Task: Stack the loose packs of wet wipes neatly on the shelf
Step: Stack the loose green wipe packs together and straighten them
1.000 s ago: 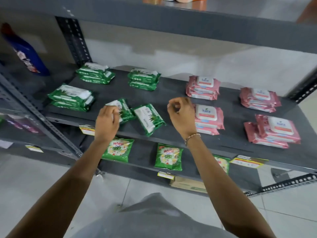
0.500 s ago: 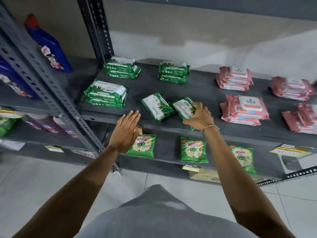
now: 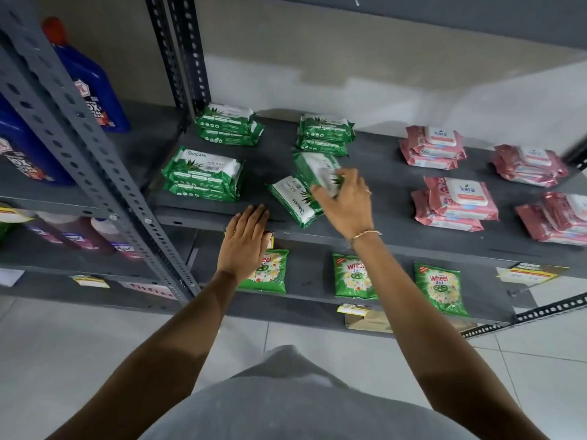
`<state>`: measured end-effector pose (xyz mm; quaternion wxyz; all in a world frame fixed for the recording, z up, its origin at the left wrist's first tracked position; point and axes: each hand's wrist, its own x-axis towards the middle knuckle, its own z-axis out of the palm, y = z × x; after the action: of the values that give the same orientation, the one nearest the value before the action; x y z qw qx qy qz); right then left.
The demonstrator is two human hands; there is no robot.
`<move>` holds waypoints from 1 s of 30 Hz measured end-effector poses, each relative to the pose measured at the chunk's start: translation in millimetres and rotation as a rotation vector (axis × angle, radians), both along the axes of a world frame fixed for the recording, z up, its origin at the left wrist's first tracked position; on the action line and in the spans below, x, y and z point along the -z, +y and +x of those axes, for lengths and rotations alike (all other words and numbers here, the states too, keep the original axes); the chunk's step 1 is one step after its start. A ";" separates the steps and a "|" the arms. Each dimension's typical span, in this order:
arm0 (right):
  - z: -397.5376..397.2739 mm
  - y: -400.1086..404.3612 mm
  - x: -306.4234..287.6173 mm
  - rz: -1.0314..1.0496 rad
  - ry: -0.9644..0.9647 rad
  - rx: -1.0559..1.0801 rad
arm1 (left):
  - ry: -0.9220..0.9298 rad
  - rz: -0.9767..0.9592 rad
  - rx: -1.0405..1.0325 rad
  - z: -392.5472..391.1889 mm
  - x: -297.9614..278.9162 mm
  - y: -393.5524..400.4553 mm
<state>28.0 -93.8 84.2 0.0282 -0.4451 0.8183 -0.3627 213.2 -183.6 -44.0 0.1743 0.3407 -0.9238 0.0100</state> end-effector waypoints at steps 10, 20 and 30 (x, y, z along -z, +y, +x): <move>4.8 -14.3 17.2 0.232 0.011 -0.160 | 0.125 -0.051 -0.004 -3.2 -4.0 1.7; -31.8 -12.0 9.3 0.355 -0.739 -0.100 | 0.307 0.842 -0.165 -77.6 -97.7 -1.9; -66.6 -13.5 1.0 0.210 -0.453 0.101 | 0.249 0.886 -0.383 -56.6 -93.2 -5.5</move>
<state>-38.6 -107.3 83.2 0.2387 -0.3057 0.8454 -0.3672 156.7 -189.1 49.2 0.1169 0.5443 -0.7323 -0.3922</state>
